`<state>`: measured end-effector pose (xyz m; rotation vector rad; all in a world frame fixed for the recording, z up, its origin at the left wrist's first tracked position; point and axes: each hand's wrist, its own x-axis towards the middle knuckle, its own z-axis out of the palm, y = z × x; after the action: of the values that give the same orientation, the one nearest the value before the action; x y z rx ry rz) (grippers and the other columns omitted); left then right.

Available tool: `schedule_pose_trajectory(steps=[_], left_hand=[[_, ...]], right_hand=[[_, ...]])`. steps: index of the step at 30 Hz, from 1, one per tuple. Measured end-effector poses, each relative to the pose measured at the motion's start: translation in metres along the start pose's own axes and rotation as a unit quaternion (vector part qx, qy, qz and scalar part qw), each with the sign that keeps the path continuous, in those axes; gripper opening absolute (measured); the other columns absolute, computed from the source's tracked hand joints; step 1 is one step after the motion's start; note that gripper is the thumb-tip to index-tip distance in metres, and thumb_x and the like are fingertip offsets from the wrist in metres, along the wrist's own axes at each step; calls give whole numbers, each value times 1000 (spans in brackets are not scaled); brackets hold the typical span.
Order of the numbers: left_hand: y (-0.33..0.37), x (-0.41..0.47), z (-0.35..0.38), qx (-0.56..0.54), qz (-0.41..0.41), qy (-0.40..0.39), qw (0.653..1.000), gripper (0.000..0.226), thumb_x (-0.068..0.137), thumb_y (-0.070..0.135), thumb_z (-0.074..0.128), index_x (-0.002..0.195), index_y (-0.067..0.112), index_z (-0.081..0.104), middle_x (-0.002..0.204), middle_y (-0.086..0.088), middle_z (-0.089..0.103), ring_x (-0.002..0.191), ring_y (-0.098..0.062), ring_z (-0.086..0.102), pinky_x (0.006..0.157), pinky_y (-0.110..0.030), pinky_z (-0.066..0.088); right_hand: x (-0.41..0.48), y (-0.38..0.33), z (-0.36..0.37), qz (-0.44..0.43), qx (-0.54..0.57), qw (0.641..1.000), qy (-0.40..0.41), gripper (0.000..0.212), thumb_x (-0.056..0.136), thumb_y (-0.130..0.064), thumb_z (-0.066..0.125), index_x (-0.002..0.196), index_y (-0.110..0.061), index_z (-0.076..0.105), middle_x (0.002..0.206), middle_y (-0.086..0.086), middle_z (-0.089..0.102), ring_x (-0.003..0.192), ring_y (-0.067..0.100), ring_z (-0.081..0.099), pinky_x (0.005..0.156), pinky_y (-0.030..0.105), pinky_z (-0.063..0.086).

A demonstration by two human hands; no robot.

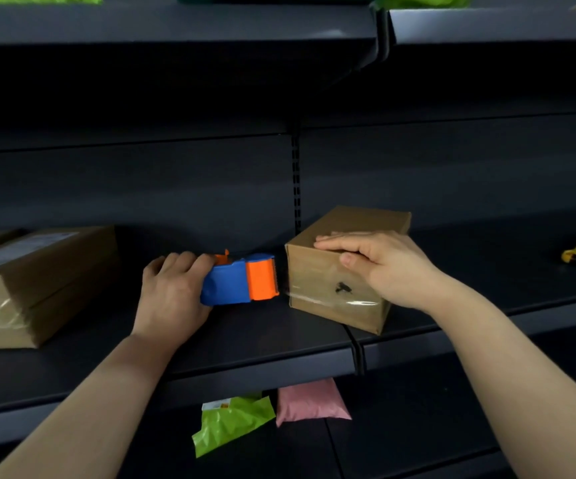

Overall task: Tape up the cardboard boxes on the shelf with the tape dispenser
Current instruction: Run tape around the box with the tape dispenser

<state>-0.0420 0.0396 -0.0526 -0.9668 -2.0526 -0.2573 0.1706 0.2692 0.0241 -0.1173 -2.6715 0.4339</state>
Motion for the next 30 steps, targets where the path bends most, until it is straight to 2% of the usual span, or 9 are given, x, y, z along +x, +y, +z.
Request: schedule_pose_trajectory(steps=[7, 10, 12, 13, 15, 18, 21, 24, 30], left_hand=[[18, 12, 12, -27, -15, -17, 999, 64, 50, 9, 84, 109, 13, 63, 91, -8, 59, 90, -35, 58, 84, -53, 46], [18, 12, 11, -44, -6, -8, 999, 62, 51, 11, 85, 109, 13, 63, 90, -8, 59, 89, -35, 57, 84, -52, 46], [17, 10, 11, -47, 0, 1, 999, 60, 51, 12, 85, 106, 12, 63, 89, -8, 59, 87, -35, 57, 82, -52, 46], [17, 10, 11, -47, 2, 2, 999, 59, 51, 13, 86, 105, 12, 63, 88, -8, 58, 86, -35, 57, 81, -52, 47], [17, 10, 12, -50, 4, 4, 999, 59, 50, 13, 86, 104, 11, 62, 87, -8, 58, 85, -35, 58, 79, -52, 48], [17, 10, 12, -58, 10, 4, 998, 59, 49, 12, 86, 103, 12, 61, 86, -7, 58, 85, -34, 58, 78, -51, 48], [17, 9, 14, -62, 10, 12, 998, 57, 49, 12, 85, 101, 11, 61, 84, -7, 57, 82, -33, 57, 76, -50, 48], [18, 10, 14, -67, 21, 8, 997, 53, 52, 13, 83, 101, 11, 63, 84, -6, 57, 81, -33, 57, 76, -48, 48], [17, 9, 12, -78, 24, 2, 997, 56, 51, 14, 82, 104, 13, 64, 85, -5, 59, 82, -32, 57, 78, -47, 47]], right_hand=[[3, 7, -4, 0, 33, 999, -32, 40, 102, -19, 46, 128, -47, 55, 132, -36, 47, 129, -17, 28, 113, 19, 19], [5, 7, -11, 16, 53, 997, -57, 42, 101, -19, 48, 124, -53, 56, 137, -31, 49, 136, -5, 34, 117, 33, 24], [6, 3, -13, 23, 25, 998, -60, 44, 99, -15, 47, 124, -49, 57, 137, -25, 52, 134, 3, 40, 113, 36, 31], [7, -3, -8, 24, -19, 999, -38, 45, 97, -13, 45, 126, -44, 58, 136, -21, 54, 130, 8, 45, 110, 37, 34], [10, -17, 15, 19, -154, 984, 89, 40, 94, -22, 39, 124, -32, 63, 125, -8, 64, 113, 18, 59, 102, 41, 38], [20, -29, 54, 58, -287, 927, 235, 48, 98, -44, 33, 97, -19, 74, 93, 2, 72, 87, 25, 63, 91, 43, 36], [34, -16, 71, 32, -346, 888, 301, 44, 99, -45, 40, 82, -18, 70, 78, 1, 67, 77, 23, 58, 81, 42, 34], [40, 1, 76, 4, -373, 863, 341, 42, 100, -47, 40, 81, -19, 66, 75, -1, 60, 72, 21, 55, 71, 39, 31], [39, 18, 72, -53, -336, 854, 393, 37, 99, -48, 47, 90, -25, 74, 82, -9, 71, 78, 17, 62, 79, 39, 34]])
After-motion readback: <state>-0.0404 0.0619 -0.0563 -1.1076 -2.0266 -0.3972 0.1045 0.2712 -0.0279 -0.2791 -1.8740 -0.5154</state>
